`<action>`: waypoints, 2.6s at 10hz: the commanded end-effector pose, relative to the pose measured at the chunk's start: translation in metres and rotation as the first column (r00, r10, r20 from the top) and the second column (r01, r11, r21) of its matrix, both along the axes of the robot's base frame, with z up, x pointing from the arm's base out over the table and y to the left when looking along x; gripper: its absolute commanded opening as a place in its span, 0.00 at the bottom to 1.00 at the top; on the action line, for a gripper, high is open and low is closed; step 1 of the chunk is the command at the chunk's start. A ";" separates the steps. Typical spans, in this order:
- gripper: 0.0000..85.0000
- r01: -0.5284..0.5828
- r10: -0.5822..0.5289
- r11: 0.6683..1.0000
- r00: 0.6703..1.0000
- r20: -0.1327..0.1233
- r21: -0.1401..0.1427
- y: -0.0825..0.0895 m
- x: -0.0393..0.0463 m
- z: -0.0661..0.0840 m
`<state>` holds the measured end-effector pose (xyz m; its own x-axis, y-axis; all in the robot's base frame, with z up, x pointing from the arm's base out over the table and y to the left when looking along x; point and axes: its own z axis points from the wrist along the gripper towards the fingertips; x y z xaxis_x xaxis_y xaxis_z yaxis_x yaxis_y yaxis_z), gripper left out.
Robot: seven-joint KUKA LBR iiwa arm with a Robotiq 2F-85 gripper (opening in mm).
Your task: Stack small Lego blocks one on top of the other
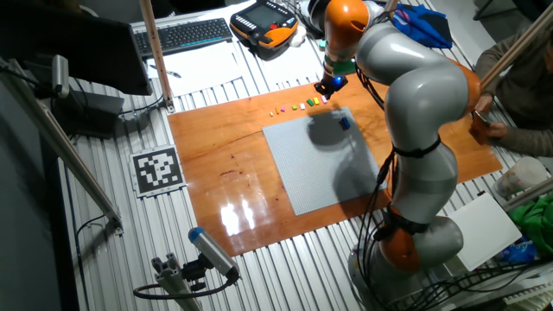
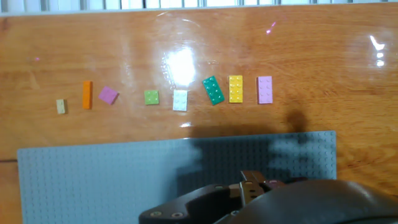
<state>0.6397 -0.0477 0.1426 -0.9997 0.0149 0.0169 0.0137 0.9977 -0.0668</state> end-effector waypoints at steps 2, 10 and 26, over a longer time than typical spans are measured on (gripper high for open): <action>0.20 -0.017 0.017 1.000 1.000 -0.001 0.007 -0.013 0.0199 -0.009; 0.40 -0.019 0.018 1.000 0.999 0.045 0.017 -0.032 0.0508 -0.066; 0.40 -0.041 0.036 0.998 0.994 0.105 0.048 -0.041 0.0487 -0.111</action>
